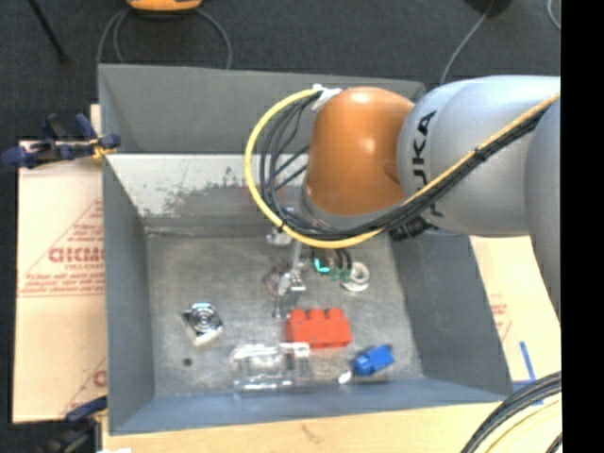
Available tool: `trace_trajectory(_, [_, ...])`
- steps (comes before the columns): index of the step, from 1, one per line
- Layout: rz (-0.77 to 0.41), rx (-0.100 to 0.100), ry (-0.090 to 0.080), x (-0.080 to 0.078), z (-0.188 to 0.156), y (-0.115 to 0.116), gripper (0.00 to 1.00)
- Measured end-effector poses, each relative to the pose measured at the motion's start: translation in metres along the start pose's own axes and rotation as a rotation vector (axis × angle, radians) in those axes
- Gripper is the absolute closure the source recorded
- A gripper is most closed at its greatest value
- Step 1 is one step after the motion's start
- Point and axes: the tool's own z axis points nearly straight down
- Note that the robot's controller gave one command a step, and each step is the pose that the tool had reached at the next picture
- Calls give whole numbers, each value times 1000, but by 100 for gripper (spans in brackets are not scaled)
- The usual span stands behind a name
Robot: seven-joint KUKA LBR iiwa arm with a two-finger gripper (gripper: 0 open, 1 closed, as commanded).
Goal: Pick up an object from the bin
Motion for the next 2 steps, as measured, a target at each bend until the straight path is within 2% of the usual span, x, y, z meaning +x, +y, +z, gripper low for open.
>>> trace_trajectory(1, [-74,3,-16,11,75,-61,0])
trace_trajectory(2, [-365,4,-25,75,108,-108,0])
